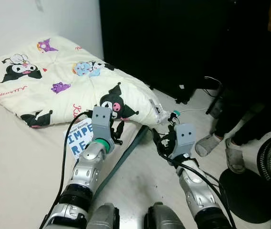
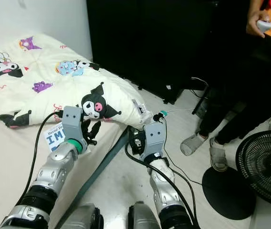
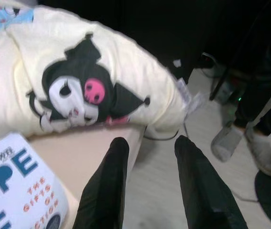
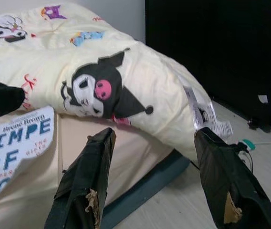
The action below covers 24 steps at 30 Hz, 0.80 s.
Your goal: Clean up the room
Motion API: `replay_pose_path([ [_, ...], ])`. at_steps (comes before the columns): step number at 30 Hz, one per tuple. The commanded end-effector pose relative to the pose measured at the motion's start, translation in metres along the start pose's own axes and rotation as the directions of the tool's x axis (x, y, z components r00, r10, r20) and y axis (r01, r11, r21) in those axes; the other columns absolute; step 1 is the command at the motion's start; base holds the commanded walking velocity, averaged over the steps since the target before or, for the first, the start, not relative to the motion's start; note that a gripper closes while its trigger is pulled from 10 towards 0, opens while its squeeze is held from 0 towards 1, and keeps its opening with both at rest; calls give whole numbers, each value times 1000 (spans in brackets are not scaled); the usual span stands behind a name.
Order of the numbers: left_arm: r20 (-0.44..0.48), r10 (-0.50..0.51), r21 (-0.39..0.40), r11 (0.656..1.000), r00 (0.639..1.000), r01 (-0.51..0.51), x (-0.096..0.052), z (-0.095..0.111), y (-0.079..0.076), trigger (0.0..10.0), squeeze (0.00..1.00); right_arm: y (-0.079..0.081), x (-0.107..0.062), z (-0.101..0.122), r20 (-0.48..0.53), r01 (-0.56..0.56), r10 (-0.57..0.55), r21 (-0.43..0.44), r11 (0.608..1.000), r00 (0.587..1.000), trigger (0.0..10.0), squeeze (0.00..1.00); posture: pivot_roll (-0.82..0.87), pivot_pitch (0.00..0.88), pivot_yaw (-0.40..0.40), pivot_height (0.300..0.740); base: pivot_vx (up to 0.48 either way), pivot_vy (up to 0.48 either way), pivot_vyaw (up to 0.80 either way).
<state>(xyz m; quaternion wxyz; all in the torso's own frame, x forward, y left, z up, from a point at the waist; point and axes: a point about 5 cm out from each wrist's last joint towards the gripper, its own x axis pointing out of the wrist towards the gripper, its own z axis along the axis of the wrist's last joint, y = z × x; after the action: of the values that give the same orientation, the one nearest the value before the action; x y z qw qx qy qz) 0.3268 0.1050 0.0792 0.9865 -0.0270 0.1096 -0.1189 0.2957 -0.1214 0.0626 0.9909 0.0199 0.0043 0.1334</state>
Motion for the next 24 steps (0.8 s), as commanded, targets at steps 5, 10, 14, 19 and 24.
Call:
replay_pose_path([
  [5, -43, 25, -6, 1000, 999, -25, -2, -11, 5, 10000, 0, -2, -3, -5, -20, 12, -12, 3, 1000, 1000, 10000, 0, -28, 31, 40, 615, 0, 0, 0],
  [10, -30, 129, -57, 990, 991, -131, 0, -4, 20, 10000, 0, -2, -2, -2, -4, 12, -12, 9, 1000, 1000, 10000, 0, -25, 34, 40, 606, 0, 0, 0],
  [14, -24, 174, -60, 983, 985, -175, 1, -1, 26, 10000, 0, -2, -2, -2, -1, 13, -13, 11, 1000, 1000, 10000, 0, -25, 34, 42, 606, 0, 0, 0],
  [19, -19, 381, -53, 923, 924, -381, -2, 3, 55, 10000, 0, -2, -1, -1, 4, 15, -16, 21, 1000, 1000, 10000, 0, -22, 38, 42, 606, 0, 0, 0],
  [24, -51, 429, -62, 900, 902, -431, -4, -1, 64, 10000, 0, 0, -2, -1, 7, 9, -9, 26, 1000, 1000, 10000, 0, -18, 44, 40, 606, 0, 0, 0],
])
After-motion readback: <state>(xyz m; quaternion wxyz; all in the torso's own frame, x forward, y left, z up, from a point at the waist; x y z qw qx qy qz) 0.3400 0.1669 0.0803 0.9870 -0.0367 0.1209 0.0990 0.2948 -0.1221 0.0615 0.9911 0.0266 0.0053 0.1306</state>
